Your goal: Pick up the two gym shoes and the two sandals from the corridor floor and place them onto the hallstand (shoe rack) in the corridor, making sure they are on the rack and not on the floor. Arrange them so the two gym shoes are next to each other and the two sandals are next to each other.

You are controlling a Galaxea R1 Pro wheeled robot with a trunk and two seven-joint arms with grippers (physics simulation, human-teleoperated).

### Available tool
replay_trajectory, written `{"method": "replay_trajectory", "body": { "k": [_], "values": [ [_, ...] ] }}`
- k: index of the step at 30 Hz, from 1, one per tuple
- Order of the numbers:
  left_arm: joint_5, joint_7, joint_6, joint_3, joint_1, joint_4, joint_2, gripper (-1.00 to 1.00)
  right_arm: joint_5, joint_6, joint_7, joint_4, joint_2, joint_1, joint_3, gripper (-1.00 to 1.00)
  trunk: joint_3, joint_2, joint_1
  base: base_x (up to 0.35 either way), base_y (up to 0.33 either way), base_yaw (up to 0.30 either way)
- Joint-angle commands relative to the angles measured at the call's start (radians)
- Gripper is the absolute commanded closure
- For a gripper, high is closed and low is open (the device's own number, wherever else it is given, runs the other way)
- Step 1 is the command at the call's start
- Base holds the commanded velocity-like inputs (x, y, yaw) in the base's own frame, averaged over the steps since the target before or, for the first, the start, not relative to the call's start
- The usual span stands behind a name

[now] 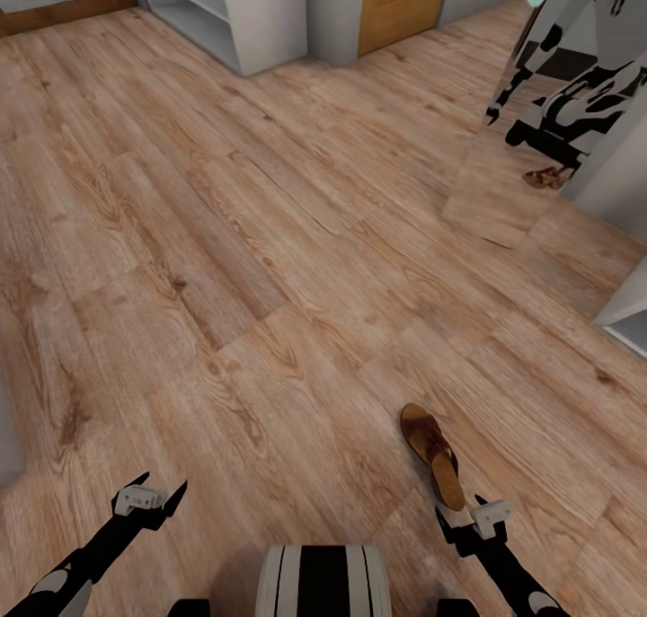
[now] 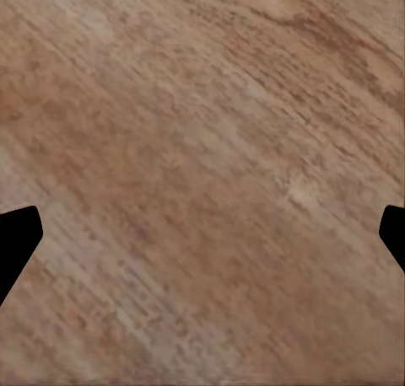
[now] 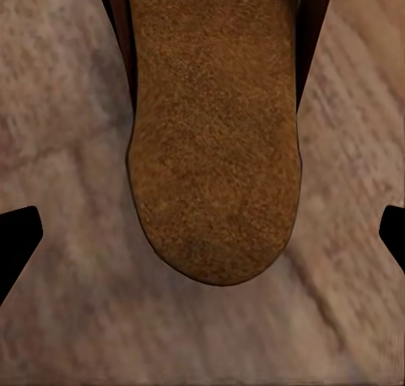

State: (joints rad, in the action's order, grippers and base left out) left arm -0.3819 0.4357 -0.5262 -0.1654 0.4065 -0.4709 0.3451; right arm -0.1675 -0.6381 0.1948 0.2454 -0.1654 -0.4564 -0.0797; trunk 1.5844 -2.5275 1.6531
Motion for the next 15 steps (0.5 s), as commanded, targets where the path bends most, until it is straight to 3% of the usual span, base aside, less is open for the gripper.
{"method": "replay_trajectory", "body": {
  "k": [1, 15],
  "values": [
    [0.000, 0.000, 0.000, 0.000, 0.000, 0.000, 0.000, -1.00, 0.000, 0.000, 0.000, 0.000, 0.000, -0.001, 0.000, -1.00, 0.004, 0.000, 0.000, 0.000, 0.000, 0.000],
    [0.000, 0.000, 0.000, 0.000, 0.000, 0.000, 0.000, -1.00, 0.000, 0.000, 0.000, 0.000, 0.000, -0.004, 0.000, -1.00, 0.012, -0.001, 0.001, 0.000, 0.000, 0.000]
  ]
}}
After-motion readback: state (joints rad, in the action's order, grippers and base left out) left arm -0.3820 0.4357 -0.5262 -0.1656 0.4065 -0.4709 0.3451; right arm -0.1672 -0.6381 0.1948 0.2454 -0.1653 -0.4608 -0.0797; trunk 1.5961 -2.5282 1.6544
